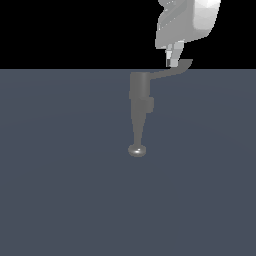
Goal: Turn on the faucet by rotating a designated handle.
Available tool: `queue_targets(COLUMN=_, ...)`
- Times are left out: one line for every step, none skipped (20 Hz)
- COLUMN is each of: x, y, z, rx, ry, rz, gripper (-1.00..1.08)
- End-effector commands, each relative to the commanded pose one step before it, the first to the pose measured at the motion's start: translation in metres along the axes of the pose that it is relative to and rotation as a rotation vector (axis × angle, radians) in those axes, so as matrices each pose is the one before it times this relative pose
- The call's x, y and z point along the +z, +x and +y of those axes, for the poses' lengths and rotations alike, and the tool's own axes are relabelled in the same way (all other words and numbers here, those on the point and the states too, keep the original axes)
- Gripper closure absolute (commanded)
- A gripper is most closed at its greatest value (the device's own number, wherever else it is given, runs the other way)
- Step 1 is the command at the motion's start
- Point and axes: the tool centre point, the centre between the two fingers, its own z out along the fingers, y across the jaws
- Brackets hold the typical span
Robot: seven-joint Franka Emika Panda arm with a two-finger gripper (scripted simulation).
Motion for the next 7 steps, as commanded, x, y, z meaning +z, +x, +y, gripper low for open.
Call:
queue_targets(x=0.00118, y=0.02346, z=-0.00066, rx=0.03323, ry=0.00001, rz=0.00232, gripper=1.08)
queue_targets(x=0.00005, y=0.00264, z=-0.00192, rx=0.00119, ry=-0.00011, rz=-0.00003, gripper=1.08)
queue_targets(x=0.00003, y=0.00252, z=-0.00194, rx=0.00097, ry=-0.00010, rz=-0.00003, gripper=1.08)
queue_targets(x=0.00003, y=0.00250, z=-0.00193, rx=0.00097, ry=-0.00010, rz=-0.00004, gripper=1.08)
queue_targets(x=0.00004, y=0.00260, z=-0.00189, rx=0.00119, ry=-0.00012, rz=-0.00005, gripper=1.08)
queue_targets(x=0.00003, y=0.00247, z=-0.00191, rx=0.00097, ry=-0.00010, rz=-0.00006, gripper=1.08)
queue_targets(x=0.00000, y=0.00000, z=0.00000, rx=0.00000, ry=0.00000, rz=0.00000, gripper=1.08)
